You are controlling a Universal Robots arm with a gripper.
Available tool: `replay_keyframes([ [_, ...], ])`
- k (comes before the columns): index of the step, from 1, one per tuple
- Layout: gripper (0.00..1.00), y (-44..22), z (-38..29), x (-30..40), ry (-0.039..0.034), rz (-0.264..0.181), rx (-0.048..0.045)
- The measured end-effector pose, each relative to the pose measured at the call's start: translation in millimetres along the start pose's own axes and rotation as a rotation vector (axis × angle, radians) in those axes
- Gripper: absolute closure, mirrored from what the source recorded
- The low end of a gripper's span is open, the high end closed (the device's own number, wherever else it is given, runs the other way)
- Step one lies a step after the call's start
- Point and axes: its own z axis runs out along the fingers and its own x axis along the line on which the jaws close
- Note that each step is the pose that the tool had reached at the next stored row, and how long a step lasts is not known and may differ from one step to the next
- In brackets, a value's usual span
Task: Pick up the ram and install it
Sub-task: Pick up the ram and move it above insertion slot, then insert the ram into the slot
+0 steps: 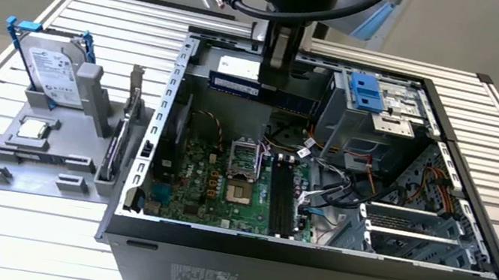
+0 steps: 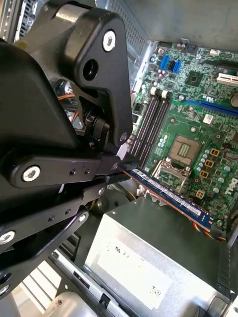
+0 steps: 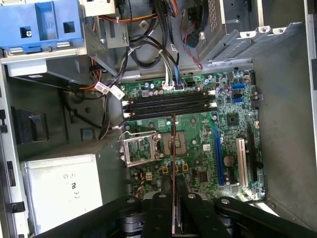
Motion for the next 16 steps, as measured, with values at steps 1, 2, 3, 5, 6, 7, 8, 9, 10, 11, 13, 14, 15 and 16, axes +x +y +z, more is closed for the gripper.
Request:
replay_keyframes([
  [1,1.00,0.0,0.0,0.0,0.0000,0.004,0.0001],
  [2,1.00,0.0,0.0,0.0,0.0000,0.007,0.0001],
  [3,1.00,0.0,0.0,0.0,-0.0002,0.010,0.0003],
  [5,1.00,0.0,0.0,0.0,-0.0003,0.017,0.0004],
  [6,1.00,0.0,0.0,0.0,-0.0004,0.021,0.0005],
  [7,1.00,0.0,0.0,0.0,-0.0004,0.024,0.0006],
  [8,1.00,0.0,0.0,0.0,-0.0005,0.028,0.0007],
  [9,1.00,0.0,0.0,0.0,-0.0005,0.031,0.0008],
  [10,1.00,0.0,0.0,0.0,-0.0006,0.034,0.0009],
  [11,1.00,0.0,0.0,0.0,-0.0007,0.038,0.0010],
  [13,1.00,0.0,0.0,0.0,-0.0007,0.044,0.0011],
  [14,1.00,0.0,0.0,0.0,-0.0007,0.047,0.0012],
  [15,1.00,0.0,0.0,0.0,-0.0008,0.050,0.0013],
  [16,1.00,0.0,0.0,0.0,-0.0009,0.054,0.0014],
])
